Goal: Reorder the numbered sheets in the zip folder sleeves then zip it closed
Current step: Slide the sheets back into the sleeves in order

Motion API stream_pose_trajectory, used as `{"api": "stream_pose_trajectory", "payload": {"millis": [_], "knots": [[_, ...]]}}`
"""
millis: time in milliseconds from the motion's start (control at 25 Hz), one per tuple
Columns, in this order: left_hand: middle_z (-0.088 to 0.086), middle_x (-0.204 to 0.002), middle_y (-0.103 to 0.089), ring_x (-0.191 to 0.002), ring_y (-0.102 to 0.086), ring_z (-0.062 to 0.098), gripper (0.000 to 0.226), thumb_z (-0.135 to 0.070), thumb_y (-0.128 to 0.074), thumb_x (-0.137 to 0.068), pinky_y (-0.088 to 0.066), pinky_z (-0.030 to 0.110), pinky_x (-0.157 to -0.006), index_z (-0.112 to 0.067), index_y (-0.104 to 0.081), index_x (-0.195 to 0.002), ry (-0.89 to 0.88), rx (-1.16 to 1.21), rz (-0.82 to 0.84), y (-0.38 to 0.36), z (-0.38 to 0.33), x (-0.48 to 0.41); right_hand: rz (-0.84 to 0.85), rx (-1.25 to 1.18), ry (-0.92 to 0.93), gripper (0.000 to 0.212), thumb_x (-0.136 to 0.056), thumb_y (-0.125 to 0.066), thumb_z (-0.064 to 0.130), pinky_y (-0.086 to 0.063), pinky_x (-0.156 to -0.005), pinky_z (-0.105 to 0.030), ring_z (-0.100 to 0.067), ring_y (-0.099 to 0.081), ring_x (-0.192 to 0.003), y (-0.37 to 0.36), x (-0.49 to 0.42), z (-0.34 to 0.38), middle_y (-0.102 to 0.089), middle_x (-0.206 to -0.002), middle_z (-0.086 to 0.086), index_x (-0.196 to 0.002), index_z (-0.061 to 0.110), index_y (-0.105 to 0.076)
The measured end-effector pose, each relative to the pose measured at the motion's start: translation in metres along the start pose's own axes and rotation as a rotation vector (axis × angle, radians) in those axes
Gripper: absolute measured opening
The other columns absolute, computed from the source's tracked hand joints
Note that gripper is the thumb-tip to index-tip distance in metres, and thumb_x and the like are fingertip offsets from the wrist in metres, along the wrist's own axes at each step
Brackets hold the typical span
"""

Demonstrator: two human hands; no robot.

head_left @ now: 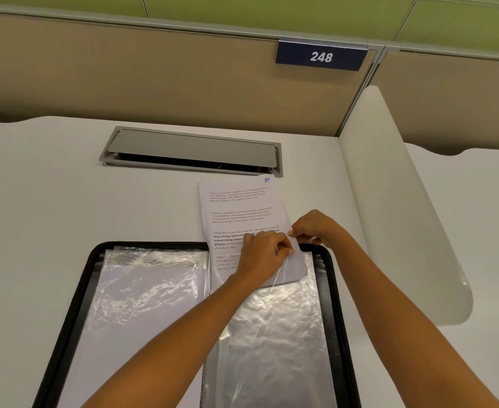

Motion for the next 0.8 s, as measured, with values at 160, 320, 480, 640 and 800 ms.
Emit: {"api": "stream_pose_trajectory", "payload": {"millis": [160, 320, 480, 640, 800], "knots": [[-0.012, -0.089, -0.067, -0.088, -0.056, 0.009, 0.011, -0.038, -0.065, -0.088, -0.032, 0.037, -0.092, -0.03, -0.071, -0.092, -0.036, -0.02, -0.007, 0.0, 0.007, -0.004, 0.179, 0.229, -0.008, 0.017, -0.077, -0.072, 0.013, -0.037, -0.064, -0.026, -0.018, -0.049, -0.078, 0.014, 0.007, -0.009, -0.057, -0.083, -0.007, -0.091, 0.004, -0.068], [-0.009, -0.105, -0.064, -0.103, -0.052, 0.012, 0.027, -0.05, -0.062, -0.086, -0.034, 0.039, -0.096, -0.028, -0.068, -0.101, -0.11, -0.054, -0.038, 0.009, 0.011, -0.008, 0.251, 0.374, -0.016, 0.018, -0.078, -0.076, 0.017, -0.04, -0.069, -0.026, -0.016, -0.051, -0.085, 0.027, 0.01, -0.005, -0.059, -0.09, -0.004, -0.093, 0.01, -0.071], [0.007, -0.135, -0.046, -0.125, -0.041, 0.025, 0.05, -0.049, -0.057, -0.091, -0.035, 0.042, -0.102, -0.02, -0.049, -0.132, 0.344, -0.143, -0.231, 0.056, 0.05, -0.039, 0.252, 0.397, -0.005, 0.026, -0.078, -0.077, 0.019, -0.038, -0.067, -0.026, -0.016, -0.05, -0.085, 0.029, 0.003, -0.003, -0.059, -0.094, -0.003, -0.102, 0.012, -0.072], [0.011, -0.128, -0.058, -0.116, -0.055, 0.03, 0.059, -0.039, -0.063, -0.091, -0.045, 0.044, -0.099, -0.01, -0.042, -0.138, 0.632, 0.188, -0.029, 0.081, 0.092, -0.051, 0.283, 0.41, 0.007, 0.014, -0.076, -0.079, 0.017, -0.027, -0.055, -0.023, -0.018, -0.039, -0.078, 0.028, -0.003, -0.009, -0.054, -0.084, -0.003, -0.088, 0.022, -0.076], [0.009, -0.109, -0.069, -0.1, -0.065, 0.026, 0.02, -0.02, -0.069, -0.088, -0.053, 0.042, -0.091, -0.011, -0.065, -0.105, 0.608, 0.361, -0.013, 0.084, 0.1, -0.044, 0.235, 0.325, 0.014, 0.018, -0.079, -0.076, 0.019, -0.032, -0.059, -0.024, -0.016, -0.045, -0.081, 0.03, 0.0, -0.009, -0.059, -0.086, 0.0, -0.096, 0.021, -0.075]]}}
Point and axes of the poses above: each hand's wrist, its own x-axis away from the middle knuckle, its own y-axis out of the back of the hand, z = x × y, the point moved 1 cm from there along -x, towards the middle knuckle
